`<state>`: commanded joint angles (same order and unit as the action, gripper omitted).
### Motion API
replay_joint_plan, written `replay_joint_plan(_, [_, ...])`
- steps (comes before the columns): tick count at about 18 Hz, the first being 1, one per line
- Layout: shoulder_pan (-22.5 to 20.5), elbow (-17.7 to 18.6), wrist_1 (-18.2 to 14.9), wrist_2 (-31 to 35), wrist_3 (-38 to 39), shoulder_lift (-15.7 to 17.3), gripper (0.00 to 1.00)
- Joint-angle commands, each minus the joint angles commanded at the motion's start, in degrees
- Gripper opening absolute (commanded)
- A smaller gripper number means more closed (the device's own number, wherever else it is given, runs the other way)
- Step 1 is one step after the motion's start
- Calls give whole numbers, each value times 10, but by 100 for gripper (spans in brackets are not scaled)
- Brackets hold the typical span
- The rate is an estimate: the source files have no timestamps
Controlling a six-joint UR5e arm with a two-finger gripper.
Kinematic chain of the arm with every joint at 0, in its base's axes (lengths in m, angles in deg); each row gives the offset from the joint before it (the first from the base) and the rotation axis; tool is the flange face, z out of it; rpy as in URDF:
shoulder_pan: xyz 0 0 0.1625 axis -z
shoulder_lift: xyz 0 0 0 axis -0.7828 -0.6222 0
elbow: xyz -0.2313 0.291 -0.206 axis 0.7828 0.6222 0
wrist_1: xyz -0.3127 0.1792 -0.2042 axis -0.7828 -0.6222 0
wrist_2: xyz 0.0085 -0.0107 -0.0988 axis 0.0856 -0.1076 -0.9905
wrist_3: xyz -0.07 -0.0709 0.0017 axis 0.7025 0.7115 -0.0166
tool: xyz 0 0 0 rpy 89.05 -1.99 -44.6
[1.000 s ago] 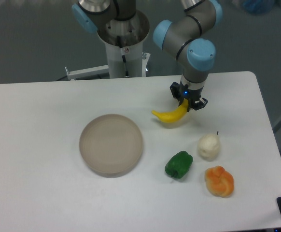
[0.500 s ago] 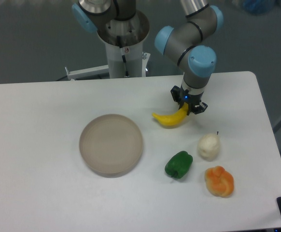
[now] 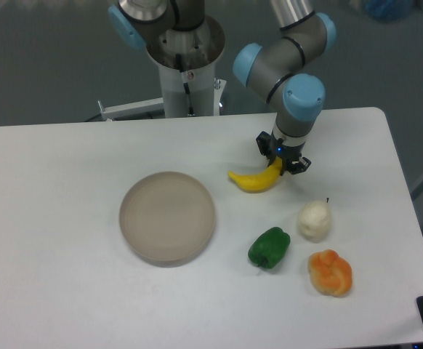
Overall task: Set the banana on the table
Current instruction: 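Lower the banana onto the table beside the green pepper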
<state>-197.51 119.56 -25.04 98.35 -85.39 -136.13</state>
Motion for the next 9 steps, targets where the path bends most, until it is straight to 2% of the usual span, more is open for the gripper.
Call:
replay_joint_plan(1, [0,-2,0,0,1,0,52])
replay_joint_plan(4, [-1,-11,0,0,2,2,73])
replay_joint_plan(9, [-3,-46,-2,-1,3,8,96])
